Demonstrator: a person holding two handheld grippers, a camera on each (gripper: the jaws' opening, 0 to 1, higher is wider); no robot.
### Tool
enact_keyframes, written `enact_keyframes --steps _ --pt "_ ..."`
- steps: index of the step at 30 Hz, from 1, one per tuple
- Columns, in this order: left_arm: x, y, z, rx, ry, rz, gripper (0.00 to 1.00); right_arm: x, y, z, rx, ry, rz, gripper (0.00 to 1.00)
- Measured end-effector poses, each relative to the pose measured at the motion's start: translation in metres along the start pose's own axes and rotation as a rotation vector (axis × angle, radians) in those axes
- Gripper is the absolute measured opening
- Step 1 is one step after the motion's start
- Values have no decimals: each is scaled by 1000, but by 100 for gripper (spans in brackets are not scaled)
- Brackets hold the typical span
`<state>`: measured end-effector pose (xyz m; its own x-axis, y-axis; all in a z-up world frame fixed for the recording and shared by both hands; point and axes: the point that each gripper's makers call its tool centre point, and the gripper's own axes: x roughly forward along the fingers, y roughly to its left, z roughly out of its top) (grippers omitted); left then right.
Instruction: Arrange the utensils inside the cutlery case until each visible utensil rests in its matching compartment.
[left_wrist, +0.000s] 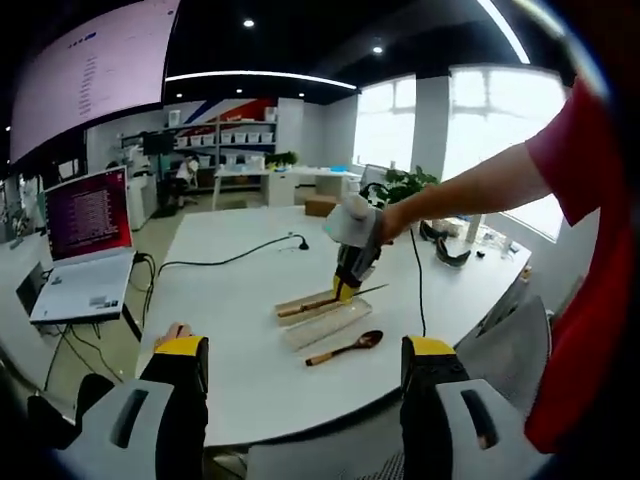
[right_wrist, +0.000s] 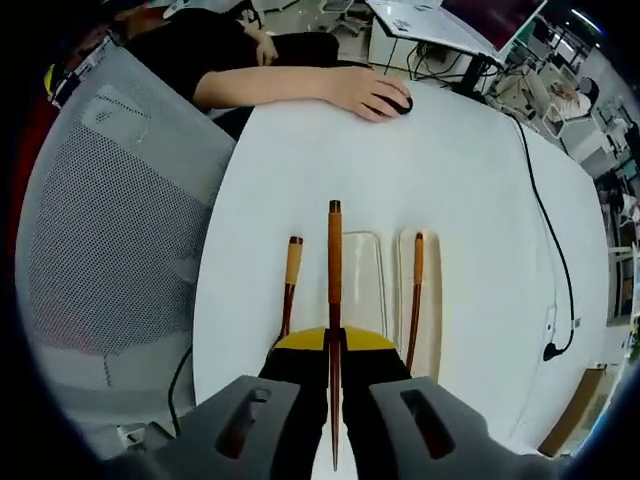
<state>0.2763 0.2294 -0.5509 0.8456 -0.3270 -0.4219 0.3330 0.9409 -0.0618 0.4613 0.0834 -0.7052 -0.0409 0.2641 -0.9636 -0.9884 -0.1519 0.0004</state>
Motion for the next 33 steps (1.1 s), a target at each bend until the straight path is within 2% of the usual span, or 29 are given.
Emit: enact_keyframes --steps 5,10,12,18,24,29,33 --pt "-4 3 -2 -17 -6 14 81 -7 -6 5 6 -16 -1 0" --pt "-7 3 -1 -28 -12 22 81 -12 -17 6 -40 8 -9 0" --pt "-9 3 -1 -25 -11 29 81 -18 -25 4 -97 37 -10 0" --pt "-15 8 -7 -33 -1 47 81 -42 -53 21 -50 13 -22 0" --pt "-19 15 -9 -46 -2 73 80 -46 -58 32 -29 -15 -20 0" --pt "-17 14 -10 -46 4 69 80 -43 -59 31 -27 -6 -19 0" --pt "-15 14 -7 -40 2 62 80 -37 -67 33 -66 -23 -58 0"
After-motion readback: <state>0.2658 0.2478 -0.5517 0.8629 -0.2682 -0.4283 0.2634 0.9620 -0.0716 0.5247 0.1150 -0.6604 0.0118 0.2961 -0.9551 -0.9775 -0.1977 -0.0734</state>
